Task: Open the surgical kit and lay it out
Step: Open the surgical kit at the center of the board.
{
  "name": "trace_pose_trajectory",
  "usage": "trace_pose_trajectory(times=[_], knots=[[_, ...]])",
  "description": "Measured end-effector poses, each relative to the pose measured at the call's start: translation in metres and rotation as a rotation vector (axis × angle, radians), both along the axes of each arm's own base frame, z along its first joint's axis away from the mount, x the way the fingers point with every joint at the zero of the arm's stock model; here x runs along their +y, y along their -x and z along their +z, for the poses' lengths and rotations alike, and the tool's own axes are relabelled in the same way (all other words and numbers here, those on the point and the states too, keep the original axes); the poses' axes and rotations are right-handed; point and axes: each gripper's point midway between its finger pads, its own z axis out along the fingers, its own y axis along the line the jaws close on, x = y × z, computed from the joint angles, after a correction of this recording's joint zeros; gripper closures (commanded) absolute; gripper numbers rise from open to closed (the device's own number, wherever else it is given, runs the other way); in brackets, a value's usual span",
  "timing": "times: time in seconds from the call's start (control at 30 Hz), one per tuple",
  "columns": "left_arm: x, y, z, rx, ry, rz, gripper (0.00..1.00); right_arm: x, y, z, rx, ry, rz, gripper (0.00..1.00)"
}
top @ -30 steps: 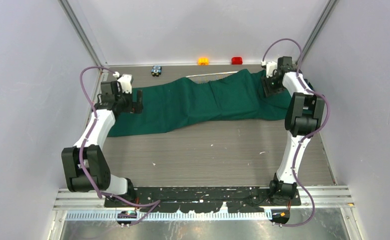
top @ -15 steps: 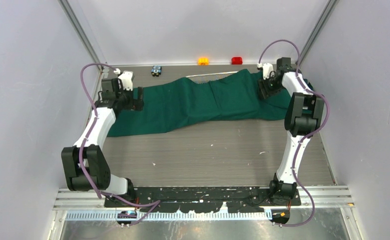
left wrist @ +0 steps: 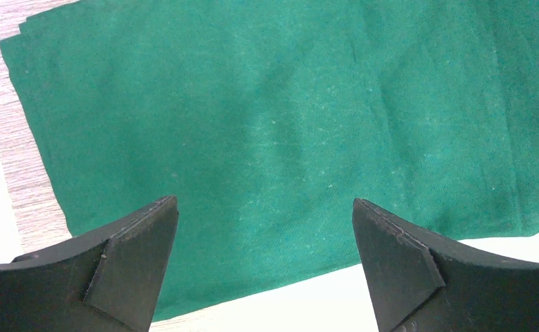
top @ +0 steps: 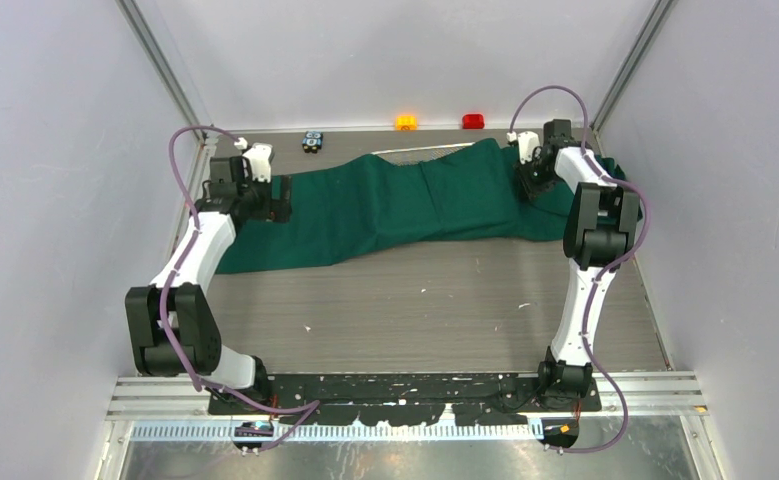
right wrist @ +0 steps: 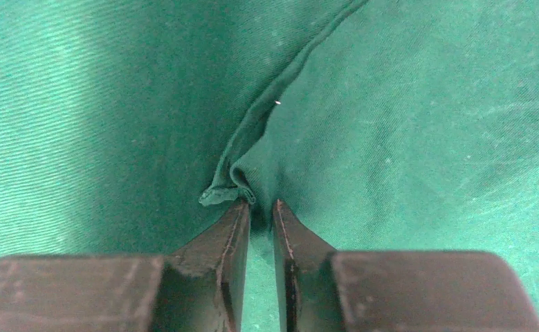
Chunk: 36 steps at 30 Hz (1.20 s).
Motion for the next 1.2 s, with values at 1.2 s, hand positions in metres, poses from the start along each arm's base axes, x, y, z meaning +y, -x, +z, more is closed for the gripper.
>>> trace_pose_trajectory(times=[1.2], knots=[[-0.001,-0.012,-0.001,0.008,-0.016,-0.009,0.03,-0.115,-0.044,0.091,-0.229,0.147,-0.300,1.00]])
